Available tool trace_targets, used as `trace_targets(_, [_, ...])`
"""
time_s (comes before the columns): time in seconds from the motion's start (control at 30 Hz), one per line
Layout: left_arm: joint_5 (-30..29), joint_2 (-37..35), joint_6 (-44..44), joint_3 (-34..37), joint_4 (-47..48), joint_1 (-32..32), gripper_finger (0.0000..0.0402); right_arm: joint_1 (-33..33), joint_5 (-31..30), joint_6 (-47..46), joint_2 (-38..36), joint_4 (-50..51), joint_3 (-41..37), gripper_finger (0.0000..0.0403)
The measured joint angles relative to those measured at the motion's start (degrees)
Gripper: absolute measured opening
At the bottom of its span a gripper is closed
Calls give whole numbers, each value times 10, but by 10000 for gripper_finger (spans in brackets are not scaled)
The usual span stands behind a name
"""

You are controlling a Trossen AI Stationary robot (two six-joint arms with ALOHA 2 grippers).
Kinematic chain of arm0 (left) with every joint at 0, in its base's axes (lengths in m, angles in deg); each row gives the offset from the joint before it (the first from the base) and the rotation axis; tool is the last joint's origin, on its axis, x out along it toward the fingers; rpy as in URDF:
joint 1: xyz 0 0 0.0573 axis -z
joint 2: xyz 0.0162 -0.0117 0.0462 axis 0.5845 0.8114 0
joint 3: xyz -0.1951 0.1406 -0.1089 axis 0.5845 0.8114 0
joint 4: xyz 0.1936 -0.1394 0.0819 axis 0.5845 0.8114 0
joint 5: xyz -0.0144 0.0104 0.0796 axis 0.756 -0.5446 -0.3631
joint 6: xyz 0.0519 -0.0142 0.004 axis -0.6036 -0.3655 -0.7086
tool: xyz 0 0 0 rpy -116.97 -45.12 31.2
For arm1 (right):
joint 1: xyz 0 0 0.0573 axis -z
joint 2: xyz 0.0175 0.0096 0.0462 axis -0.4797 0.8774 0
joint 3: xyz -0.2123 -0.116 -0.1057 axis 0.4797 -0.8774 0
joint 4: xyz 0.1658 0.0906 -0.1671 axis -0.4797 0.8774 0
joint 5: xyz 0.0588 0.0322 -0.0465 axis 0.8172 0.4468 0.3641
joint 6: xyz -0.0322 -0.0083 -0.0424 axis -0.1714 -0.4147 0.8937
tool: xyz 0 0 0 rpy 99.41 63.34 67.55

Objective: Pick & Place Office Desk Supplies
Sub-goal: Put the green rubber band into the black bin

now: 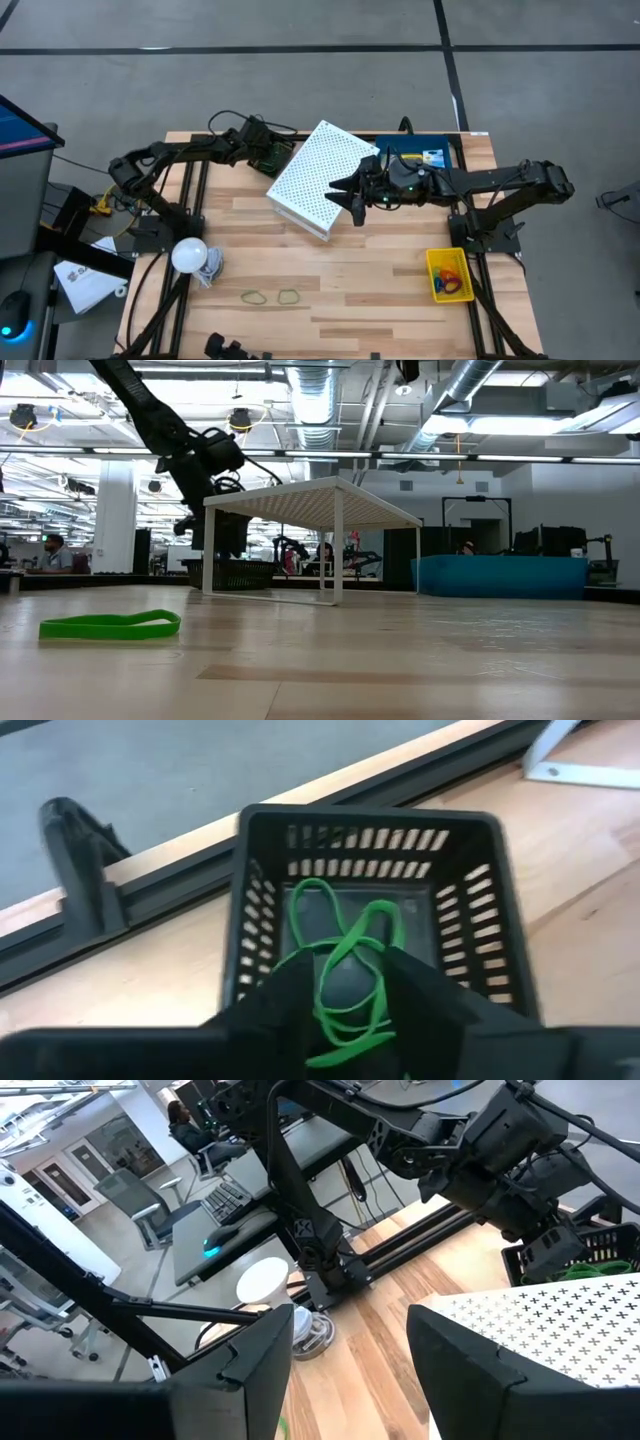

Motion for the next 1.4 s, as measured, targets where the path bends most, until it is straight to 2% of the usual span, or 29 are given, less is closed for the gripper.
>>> trace_targets(0.1, [-1,-2,-24,0,5,0,140,0,0,0,0,0,0,193])
trace_targets(0.23, [47,-33,-94,1,38,7,153,0,0,0,0,0,0,193])
trace_targets(0.43, [113,-128,-149,1,147,6,152,0,0,3,0,2,0,193])
trace_targets(0.5, [174,-166,-156,1,173,4,147,0,0,3,0,2,0,193])
trace_targets(0.7, [418,-254,-138,0,267,30,126,0,1,12,0,2,0,193])
trace_targets(0.8, [490,-276,-119,0,330,75,117,0,2,19,0,2,0,193])
trace_targets(0.93, [519,-267,-88,0,384,166,107,0,7,26,0,2,0,193])
trace_targets(1.1, [531,-214,-43,0,382,273,104,0,17,29,0,2,0,193])
trace_targets(1.3, [611,-129,-27,-2,397,363,104,0,33,35,0,0,0,193])
trace_targets(1.4, [613,-89,-30,-15,403,403,104,-6,33,36,0,0,0,193])
